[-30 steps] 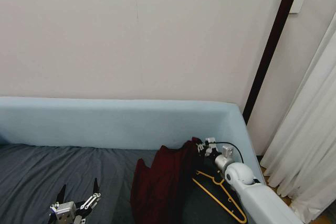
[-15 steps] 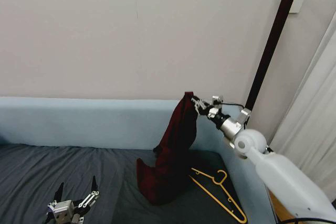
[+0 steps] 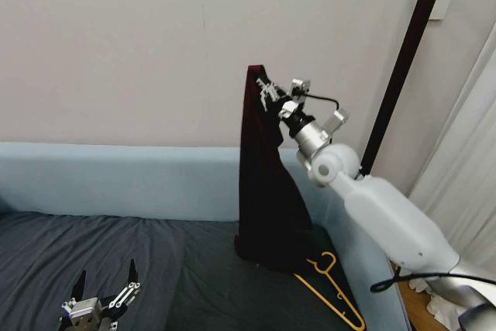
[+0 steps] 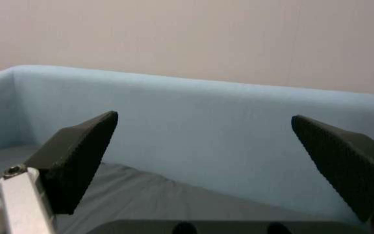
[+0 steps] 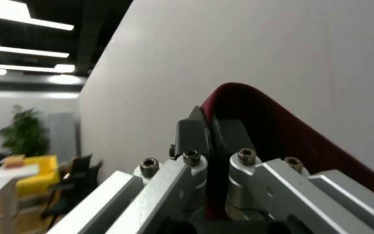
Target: Pick up the clothes from the sofa and hang them on the clothes hanger.
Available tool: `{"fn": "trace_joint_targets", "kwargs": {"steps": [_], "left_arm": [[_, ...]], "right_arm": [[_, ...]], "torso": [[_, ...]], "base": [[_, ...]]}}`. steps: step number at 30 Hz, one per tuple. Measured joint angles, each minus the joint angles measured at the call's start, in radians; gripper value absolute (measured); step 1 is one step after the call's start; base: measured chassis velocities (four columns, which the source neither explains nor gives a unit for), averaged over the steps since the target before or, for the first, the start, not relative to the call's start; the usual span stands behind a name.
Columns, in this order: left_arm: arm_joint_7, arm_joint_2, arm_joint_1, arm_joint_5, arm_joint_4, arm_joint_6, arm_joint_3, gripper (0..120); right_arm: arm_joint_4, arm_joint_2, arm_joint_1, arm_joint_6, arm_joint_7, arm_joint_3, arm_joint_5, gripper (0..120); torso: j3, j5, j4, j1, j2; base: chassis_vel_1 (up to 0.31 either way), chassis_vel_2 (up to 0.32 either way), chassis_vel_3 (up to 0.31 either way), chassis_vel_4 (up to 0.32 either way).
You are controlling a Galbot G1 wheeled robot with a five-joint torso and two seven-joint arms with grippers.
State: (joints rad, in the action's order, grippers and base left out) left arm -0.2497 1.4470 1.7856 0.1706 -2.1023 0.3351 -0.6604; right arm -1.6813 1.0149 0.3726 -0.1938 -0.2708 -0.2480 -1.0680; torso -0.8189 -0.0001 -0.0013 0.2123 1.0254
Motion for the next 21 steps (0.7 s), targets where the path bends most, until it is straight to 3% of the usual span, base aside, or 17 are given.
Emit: {"fn": "trace_joint_targets", "kwargs": {"steps": [2, 4, 6, 9, 15, 21], "left_arm": [[0.0, -0.001, 0.0, 0.0, 0.002, 0.001, -0.001, 100], [-0.003, -0.001, -0.005, -0.002, 0.009, 0.001, 0.001, 100], [-0.001, 0.0, -0.008, -0.003, 0.011, 0.001, 0.004, 100], [0.005, 0.013, -0.021, -0.017, 0.025, -0.005, 0.026, 100], [0.015, 0.023, -0.029, -0.03, 0.034, -0.016, 0.042, 100], [0.016, 0.023, -0.028, -0.031, 0.034, -0.017, 0.037, 100]], "right_arm": [[-0.02, -0.024, 0.072, 0.001, -0.035, -0.004, 0.026, 0], [-0.021, -0.089, 0.278, -0.001, -0.145, -0.02, 0.136, 0], [-0.009, -0.102, 0.325, -0.004, -0.169, -0.027, 0.166, 0], [0.145, -0.107, 0.551, -0.031, -0.303, -0.03, 0.4, 0], [0.332, -0.05, 0.625, -0.051, -0.442, 0.063, 0.596, 0], [0.379, -0.052, 0.646, -0.048, -0.496, 0.112, 0.709, 1]], "torso": [[0.0, 0.0002, -0.0003, 0.0, 0.0], [0.0, 0.0006, -0.0009, 0.0, 0.0], [0.0, 0.0007, -0.0008, 0.0, 0.0], [0.0, 0.0006, -0.0009, 0.0, 0.0], [0.0, 0.0002, 0.0001, 0.0, 0.0], [0.0, 0.0001, 0.0, 0.0, 0.0]], "base": [[0.0, 0.0, 0.0, 0.0], [0.0, 0.0, 0.0, 0.0], [0.0, 0.0, 0.0, 0.0], [0.0, 0.0, 0.0, 0.0], [0.0, 0.0, 0.0, 0.0], [0.0, 0.0, 0.0, 0.0]]}}
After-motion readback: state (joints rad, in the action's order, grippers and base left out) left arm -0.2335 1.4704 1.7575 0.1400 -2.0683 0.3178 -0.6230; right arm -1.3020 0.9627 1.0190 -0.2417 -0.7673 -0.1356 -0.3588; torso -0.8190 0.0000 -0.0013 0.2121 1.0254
